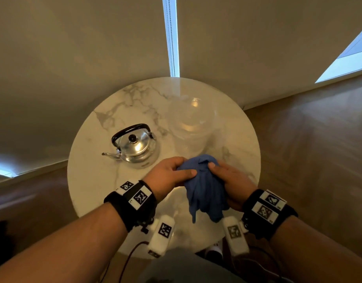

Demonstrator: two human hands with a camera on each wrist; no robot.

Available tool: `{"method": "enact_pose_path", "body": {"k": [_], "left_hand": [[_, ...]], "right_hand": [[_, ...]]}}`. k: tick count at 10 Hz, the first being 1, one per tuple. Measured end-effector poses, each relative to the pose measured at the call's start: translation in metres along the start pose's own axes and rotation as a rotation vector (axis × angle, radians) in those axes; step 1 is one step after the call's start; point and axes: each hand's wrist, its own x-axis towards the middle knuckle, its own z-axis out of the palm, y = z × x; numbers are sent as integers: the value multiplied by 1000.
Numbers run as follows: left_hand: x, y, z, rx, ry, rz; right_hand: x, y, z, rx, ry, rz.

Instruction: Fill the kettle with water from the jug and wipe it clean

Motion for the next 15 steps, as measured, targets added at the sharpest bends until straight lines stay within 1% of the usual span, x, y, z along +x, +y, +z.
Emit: {"method": "enact_pose_path", "body": {"k": [1,2,3,4,5,6,7,8,9,10,11,12,13,14,15], "left_hand": [[14,-12,38,-50,139,-10],[37,-34,74,-41,240,-74],[63,-71,97,65,312,-170],[86,-90,106,169,346,-191],[118,-94,102,171,360,-134],[144,-91,94,82,434,-129],[139,-91,102,311,484,-201],[109,-105,123,668,391,-69],[84,-126,144,1088,114,57],[74,-140,148,1369,-95,33],[69,-141,142,1415,-143,45],[53,-140,130,1412,-180,52],[18,-150,108,1367,-144,14],[-32,-162,71,1242,-21,-119],[-96,-168,35,1066,41,-300]], "right_hand": [[-7,12,-41,-133,-51,54],[-15,29,-90,-438,-50,193],[-23,52,-135,-636,-11,271],[-28,64,-162,-675,54,280],[-16,68,-169,-565,137,234],[1,68,-164,-410,236,222],[11,68,-162,-605,297,187],[11,69,-164,-616,306,190],[4,71,-166,-700,344,186],[-8,71,-164,-1007,448,-13],[-12,83,-161,-1304,276,-102],[-14,96,-160,-1487,67,-9],[-16,95,-163,-1535,-6,30],[-18,78,-163,-1472,-83,114],[-38,73,-157,-1322,7,62]]}}
